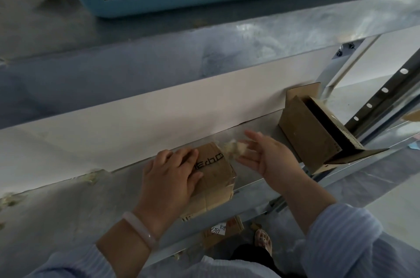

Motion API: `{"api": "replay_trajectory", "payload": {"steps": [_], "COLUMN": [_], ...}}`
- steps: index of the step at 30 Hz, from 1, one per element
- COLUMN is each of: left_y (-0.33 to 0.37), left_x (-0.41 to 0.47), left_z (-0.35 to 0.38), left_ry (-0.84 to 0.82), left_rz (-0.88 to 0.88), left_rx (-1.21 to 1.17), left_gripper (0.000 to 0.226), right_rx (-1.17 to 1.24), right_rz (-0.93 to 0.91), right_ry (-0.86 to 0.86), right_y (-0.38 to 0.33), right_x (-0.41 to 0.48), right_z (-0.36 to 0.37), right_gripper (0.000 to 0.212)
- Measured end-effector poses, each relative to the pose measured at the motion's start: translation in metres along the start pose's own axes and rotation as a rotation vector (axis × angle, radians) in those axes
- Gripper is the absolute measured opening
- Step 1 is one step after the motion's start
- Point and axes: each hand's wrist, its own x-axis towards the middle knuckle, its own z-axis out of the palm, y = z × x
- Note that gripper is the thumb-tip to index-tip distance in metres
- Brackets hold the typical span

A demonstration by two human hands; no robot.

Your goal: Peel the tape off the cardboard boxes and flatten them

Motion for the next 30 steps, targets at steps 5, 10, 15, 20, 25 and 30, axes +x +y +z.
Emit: {"api": "replay_trajectory", "payload": {"steps": [5, 10, 15, 20, 25, 30], "left_y": [0.008, 0.008, 0.003, 0.005, 0.006, 0.009], "left_x": [0.000, 0.001, -0.002, -0.002, -0.003, -0.003], "left_z": [0.003, 0.005, 0.010, 0.011, 0.010, 0.007], "left_ry": [0.013, 0.024, 0.025, 0.068, 0.096, 0.087], "left_rz": [-0.050, -0.058, -0.008, -0.006, -0.007, -0.025], "left_rx": [0.001, -0.014, -0.063, -0.003, 0.028, 0.038], "left_gripper": [0.052, 0.050, 0.050, 0.047, 0.046, 0.047], "right_rx": [-0.638, -1.142, -1.370, -1.622, -1.788, -1.849], "right_rz": [-0.181, -0.319, -0.241, -0.310, -0.384, -0.330], "right_ry": [0.235, 0.081, 0.088, 0.011, -0.014, -0.007], "right_y": [0.011, 0.034, 0.022, 0.007, 0.013, 0.006], "right_x": [-0.005, -0.028, -0.025, -0.027, -0.030, -0.032], "right_z": [-0.013, 0.004, 0.016, 0.027, 0.030, 0.037], "right_gripper": [0.011, 0.023, 0.029, 0.019, 0.026, 0.031]}}
